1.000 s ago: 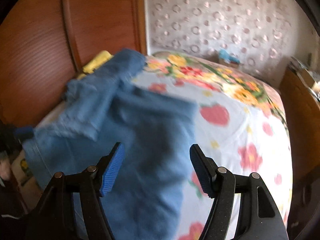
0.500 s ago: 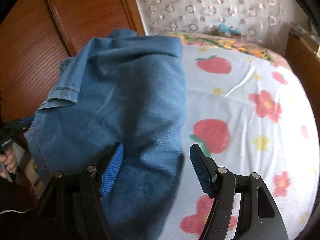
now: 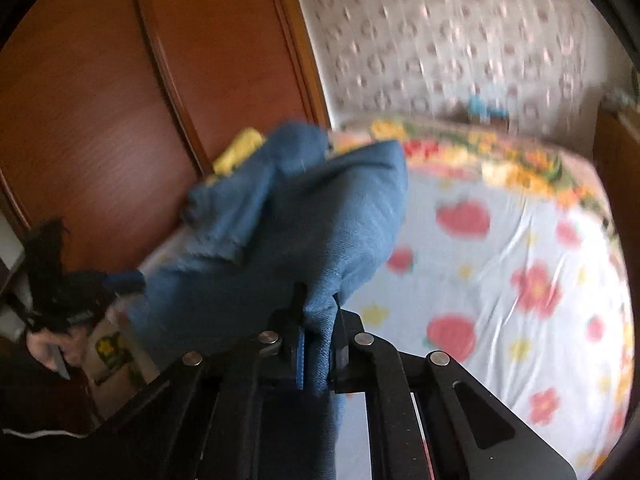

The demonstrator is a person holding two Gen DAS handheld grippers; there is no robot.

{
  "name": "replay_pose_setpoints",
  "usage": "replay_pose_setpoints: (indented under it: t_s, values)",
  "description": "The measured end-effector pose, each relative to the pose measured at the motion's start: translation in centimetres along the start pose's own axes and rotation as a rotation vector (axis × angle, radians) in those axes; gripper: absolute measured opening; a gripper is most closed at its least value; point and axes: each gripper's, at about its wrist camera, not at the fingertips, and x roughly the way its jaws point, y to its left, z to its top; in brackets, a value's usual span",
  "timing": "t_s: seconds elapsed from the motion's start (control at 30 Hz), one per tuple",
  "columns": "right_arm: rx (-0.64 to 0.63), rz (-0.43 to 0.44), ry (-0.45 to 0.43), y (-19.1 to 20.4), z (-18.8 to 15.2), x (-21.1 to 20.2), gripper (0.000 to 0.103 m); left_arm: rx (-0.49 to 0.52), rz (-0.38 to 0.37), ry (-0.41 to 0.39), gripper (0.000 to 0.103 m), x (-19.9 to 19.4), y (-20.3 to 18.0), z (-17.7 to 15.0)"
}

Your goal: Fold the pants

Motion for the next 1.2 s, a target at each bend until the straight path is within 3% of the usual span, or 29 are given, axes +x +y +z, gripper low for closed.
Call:
replay_pose_setpoints:
  t_s: [0.13, 0.23, 0.43, 0.53, 0.6, 0.63, 0.67, 0.7, 1.0, 1.2]
  values:
    - [-0.026, -0.035, -0.055, 0.7, 2.7, -3.6, 0.004, 0.007, -0.015, -0.036, 0.014, -1.2, -0.5, 1.1]
    - [-0.005, -0.102, -0.057, -1.0, 2.5, -5.4, 0.003, 0.029, -0.031, -0.052, 0.014, -1.6, -1.4, 1.7]
    - [0.097, -0.236, 0.078, -8.0, -2.3, -3.8, 0.003, 0.082, -0.081, -0.048, 0.014, -0.7, -4.4, 2.7]
    - [0.15, -0.255, 0.131, -10.5, -4.6, -2.5, 0.005, 0.11, -0.107, -0.036, 0.014, 0.4, -6.2, 3.4]
    - [0.163, -0.266, 0.156, -11.7, -5.2, -2.1, 0.019, 0.131, -0.121, -0.033, 0.014, 1.2, -7.3, 3.8]
    - [0.169, -0.283, 0.155, -12.3, -5.6, -2.1, 0.031, 0.137, -0.125, -0.028, 0.014, 1.7, -7.8, 4.0]
    - [0.175, -0.279, 0.149, -12.8, -5.6, -2.2, 0.039, 0.142, -0.13, -0.025, 0.014, 2.0, -8.3, 4.1]
    - [0.178, -0.268, 0.146, -13.1, -5.6, -2.1, 0.041, 0.148, -0.136, -0.021, 0.014, 2.4, -8.8, 4.2]
    - [0.238, -0.228, 0.161, -16.7, -1.5, 1.6, 0.042, 0.178, -0.159, 0.017, 0.014, 4.5, -10.7, 4.2]
    - [0.384, -0.186, 0.235, -19.8, -0.2, 5.3, 0.042, 0.182, -0.159, 0.031, 0.014, 4.9, -10.8, 3.6]
